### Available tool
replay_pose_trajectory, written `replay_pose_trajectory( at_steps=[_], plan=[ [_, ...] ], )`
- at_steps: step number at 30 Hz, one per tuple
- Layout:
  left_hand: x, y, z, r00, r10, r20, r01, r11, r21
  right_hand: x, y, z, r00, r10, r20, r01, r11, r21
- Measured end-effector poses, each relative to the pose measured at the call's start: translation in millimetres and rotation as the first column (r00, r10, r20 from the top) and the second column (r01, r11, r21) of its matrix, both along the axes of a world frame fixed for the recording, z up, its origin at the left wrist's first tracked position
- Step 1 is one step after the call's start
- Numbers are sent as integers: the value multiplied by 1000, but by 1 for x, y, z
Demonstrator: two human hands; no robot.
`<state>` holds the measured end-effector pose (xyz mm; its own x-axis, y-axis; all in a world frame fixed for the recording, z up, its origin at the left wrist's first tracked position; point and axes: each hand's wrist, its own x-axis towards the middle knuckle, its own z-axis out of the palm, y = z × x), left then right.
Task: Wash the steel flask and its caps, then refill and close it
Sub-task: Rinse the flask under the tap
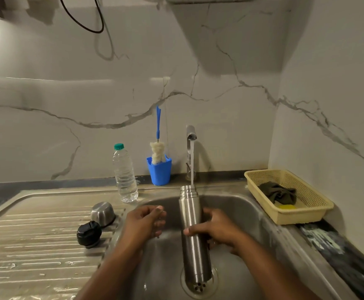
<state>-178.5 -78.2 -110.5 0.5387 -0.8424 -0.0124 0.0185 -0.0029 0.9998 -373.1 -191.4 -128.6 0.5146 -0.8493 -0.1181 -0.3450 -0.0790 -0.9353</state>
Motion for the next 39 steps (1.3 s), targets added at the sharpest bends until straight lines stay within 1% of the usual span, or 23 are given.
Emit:
replay_pose_trajectory(
  at_steps=[2, 3, 5, 6, 9, 11, 14, 16, 18, 20, 21, 23, 24, 26, 27, 28, 31, 33, 36, 39],
  plan=[
    [2, -1, 0, 1000, 4, -4, -4, 1000, -4, 0, 0, 0, 997, -76, 32, 76, 997, -24],
    [3, -2, 0, 1000, 14, -20, -15, 1000, -10, -1, 1, 2, 996, -87, 34, 88, 996, -31],
    [2, -2, 2, 998, 9, -58, -11, 1000, -21, -3, 4, 5, 1000, -12, 10, 12, 1000, -16],
    [2, -1, 4, 998, 4, -67, -6, 1000, -27, -3, 6, 6, 1000, -3, 12, 3, 1000, -10],
    [4, 1, 7, 996, 17, -92, -21, 999, -39, -6, 5, 5, 998, -63, 23, 64, 997, -33],
    [3, 3, 10, 995, 17, -103, -23, 998, -55, -5, 9, 6, 1000, -18, 4, 18, 1000, -16],
    [5, 4, 12, 996, 31, -83, -36, 998, -59, -6, 10, 7, 999, -45, 13, 45, 999, -8],
    [5, 5, 12, 996, 36, -83, -41, 997, -65, -7, 13, 11, 999, -12, 33, 10, 999, 40],
    [7, 4, 13, 995, 53, -88, -58, 996, -62, -6, 17, 15, 999, -16, 46, 13, 997, 74],
    [11, 4, 11, 994, 73, -84, -78, 995, -62, -5, 17, 17, 999, -33, 15, 33, 999, 4],
    [12, 4, 9, 993, 85, -83, -90, 994, -63, -5, 16, 17, 999, -19, -28, 18, 998, -55],
    [15, 4, 7, 990, 107, -89, -113, 991, -66, -8, 19, 19, 987, 10, -163, -44, 978, -204],
    [17, 4, 7, 988, 121, -99, -128, 989, -71, -9, 20, 19, 965, -1, -261, -82, 949, -304],
    [20, 3, 6, 979, 155, -132, -167, 982, -87, -8, 24, 23, 887, -84, -454, -173, 852, -495],
    [21, 2, 4, 973, 182, -143, -196, 977, -90, -7, 27, 24, 858, -129, -496, -207, 799, -565],
    [22, 0, 2, 966, 216, -144, -229, 970, -84, -6, 29, 26, 851, -158, -501, -219, 760, -612],
    [27, 0, -1, 944, 285, -168, -298, 953, -56, -4, 30, 34, 858, -241, -453, -195, 663, -723],
    [28, 0, -1, 936, 289, -202, -304, 952, -46, -6, 30, 39, 832, -293, -471, -207, 623, -754],
    [28, -1, -1, 935, 294, -200, -306, 952, -29, -6, 32, 38, 780, -361, -512, -267, 549, -792],
    [27, -2, -2, 937, 293, -192, -302, 953, -19, -2, 34, 37, 770, -381, -511, -286, 510, -812]
  ],
)
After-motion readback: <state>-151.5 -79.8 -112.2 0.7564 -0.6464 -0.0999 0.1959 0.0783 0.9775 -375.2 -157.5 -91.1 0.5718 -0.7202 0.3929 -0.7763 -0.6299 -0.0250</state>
